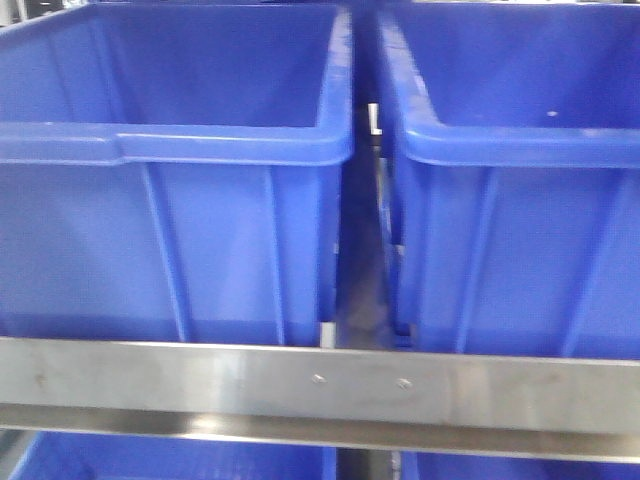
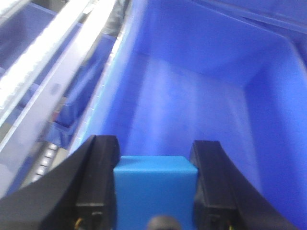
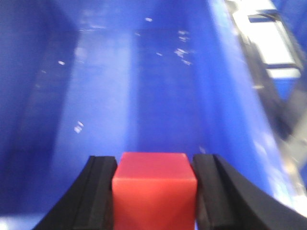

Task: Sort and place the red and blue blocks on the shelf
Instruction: 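Turn and approach the shelf of blue bins holding both cubes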

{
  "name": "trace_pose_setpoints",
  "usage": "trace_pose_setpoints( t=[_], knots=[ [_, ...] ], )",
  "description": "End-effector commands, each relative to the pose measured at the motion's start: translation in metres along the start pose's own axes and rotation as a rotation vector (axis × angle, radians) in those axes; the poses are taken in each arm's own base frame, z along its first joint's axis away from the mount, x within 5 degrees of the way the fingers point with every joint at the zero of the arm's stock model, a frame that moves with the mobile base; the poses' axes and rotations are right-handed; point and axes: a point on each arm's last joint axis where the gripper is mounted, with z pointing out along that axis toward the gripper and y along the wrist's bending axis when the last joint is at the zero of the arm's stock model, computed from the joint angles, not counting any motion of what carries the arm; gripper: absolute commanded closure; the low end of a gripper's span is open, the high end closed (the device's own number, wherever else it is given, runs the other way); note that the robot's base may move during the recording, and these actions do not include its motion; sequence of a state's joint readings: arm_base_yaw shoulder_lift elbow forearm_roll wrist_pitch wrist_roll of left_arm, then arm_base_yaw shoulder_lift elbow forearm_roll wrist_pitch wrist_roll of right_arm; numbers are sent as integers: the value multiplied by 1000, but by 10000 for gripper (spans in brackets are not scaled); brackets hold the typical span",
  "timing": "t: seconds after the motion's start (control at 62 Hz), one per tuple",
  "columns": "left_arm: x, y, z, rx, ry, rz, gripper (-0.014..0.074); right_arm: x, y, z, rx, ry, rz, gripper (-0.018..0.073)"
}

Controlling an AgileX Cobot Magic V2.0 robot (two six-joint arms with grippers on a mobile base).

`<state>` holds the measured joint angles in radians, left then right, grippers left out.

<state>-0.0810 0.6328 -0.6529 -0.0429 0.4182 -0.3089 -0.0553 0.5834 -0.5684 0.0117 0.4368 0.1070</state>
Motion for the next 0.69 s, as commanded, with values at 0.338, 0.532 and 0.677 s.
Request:
trace_pose_setpoints(
  t=[0.338, 0.532, 0.677],
  knots=[
    [-16, -5, -4, 37, -108, -8, 473, -17, 1, -4, -3, -119, -17, 501],
    [-16, -5, -4, 37, -108, -8, 473, -17, 1, -4, -3, -119, -17, 501],
    [-16, -5, -4, 37, -108, -8, 473, -17, 1, -4, -3, -119, -17, 501]
  ],
)
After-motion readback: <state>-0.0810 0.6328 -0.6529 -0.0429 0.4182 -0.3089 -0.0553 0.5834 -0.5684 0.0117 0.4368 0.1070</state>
